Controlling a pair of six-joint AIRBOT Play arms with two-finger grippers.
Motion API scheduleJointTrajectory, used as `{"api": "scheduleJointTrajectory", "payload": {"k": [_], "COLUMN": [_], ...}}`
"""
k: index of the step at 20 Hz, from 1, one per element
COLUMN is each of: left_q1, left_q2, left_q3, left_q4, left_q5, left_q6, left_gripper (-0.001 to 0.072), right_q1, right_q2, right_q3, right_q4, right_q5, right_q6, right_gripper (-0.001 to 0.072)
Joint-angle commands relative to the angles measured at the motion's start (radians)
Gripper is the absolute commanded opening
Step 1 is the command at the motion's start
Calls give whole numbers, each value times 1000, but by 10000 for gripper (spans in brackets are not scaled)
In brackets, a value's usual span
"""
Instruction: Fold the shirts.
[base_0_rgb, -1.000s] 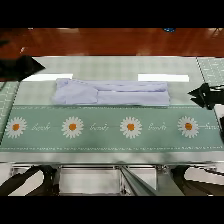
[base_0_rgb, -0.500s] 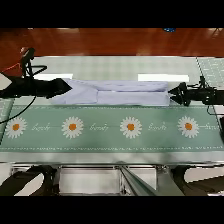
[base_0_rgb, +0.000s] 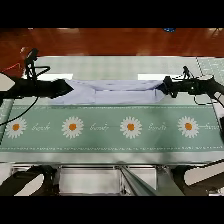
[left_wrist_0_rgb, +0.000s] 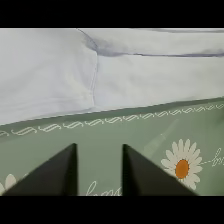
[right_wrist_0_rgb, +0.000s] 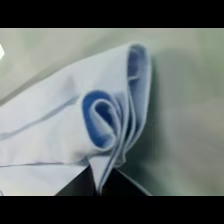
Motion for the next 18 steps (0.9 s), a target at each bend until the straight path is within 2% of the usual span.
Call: {"api": "scheduleJointTrajectory", "payload": {"k": [1, 5, 6, 8, 10, 14, 18], "left_q1": [-3, -69, -106, -200, -308, -497, -636], "left_q2": [0, -32, -56, -131, -250, -547, -815], "left_q3": [0, 1, 1, 19, 97, 374, 676], "left_q4": [-2, -35, -58, -138, -161, -161, -161], "left_q5": [8, 61, 87, 153, 172, 102, -11], "left_q6": [12, 15, 16, 87, 90, 89, -2], "left_gripper": [26, 22, 22, 23, 22, 21, 22], "right_q1": [-10, -18, -19, -19, -18, -18, -18], "right_q2": [88, 306, 372, 516, 666, 925, 1083], "right_q3": [12, -5, -24, -81, -148, -234, -250], "right_q4": [-113, -359, -389, -429, -427, -424, -419], "right_q5": [82, 196, 216, 241, 274, 336, 399], "right_q6": [16, 74, 75, 86, 98, 156, 205], "right_gripper": [24, 24, 24, 24, 24, 24, 24]}}
